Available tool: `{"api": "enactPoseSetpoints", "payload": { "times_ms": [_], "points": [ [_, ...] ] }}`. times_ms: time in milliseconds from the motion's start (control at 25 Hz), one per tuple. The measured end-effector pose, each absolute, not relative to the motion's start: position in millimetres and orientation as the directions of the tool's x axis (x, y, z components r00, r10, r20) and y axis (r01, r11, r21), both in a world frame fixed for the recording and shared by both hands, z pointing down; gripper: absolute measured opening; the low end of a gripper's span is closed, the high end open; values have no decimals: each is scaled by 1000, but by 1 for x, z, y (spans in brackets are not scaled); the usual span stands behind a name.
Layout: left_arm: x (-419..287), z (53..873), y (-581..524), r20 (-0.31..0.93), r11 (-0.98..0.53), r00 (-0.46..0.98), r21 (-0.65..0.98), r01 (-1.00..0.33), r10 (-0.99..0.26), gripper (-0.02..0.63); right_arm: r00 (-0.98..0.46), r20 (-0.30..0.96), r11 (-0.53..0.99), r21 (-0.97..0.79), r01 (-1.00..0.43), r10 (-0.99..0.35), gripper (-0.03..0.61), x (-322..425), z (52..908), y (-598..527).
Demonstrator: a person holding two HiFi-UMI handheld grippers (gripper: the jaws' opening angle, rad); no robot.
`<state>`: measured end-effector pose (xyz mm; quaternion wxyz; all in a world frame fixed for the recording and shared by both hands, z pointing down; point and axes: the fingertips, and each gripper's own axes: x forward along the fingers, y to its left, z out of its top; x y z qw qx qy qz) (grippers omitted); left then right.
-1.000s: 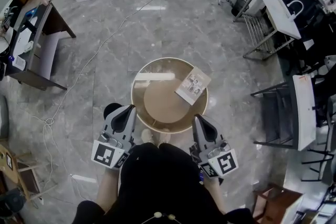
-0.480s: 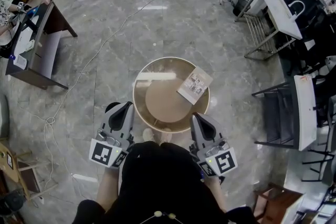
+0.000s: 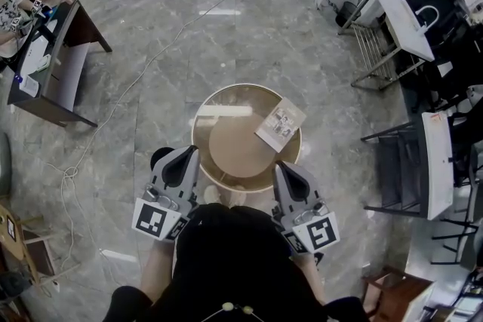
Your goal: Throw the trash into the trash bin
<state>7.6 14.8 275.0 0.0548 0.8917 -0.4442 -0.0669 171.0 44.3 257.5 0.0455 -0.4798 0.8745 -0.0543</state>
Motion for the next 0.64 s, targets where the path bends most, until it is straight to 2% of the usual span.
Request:
{"api": "enactPoseSetpoints", "payload": {
  "times_ms": [640],
  "points": [
    [9,273,15,-75,-597,593,164,-786,-802,6,-508,-15,505,-134,-853,-862,3,183,262,46]
  ]
}}
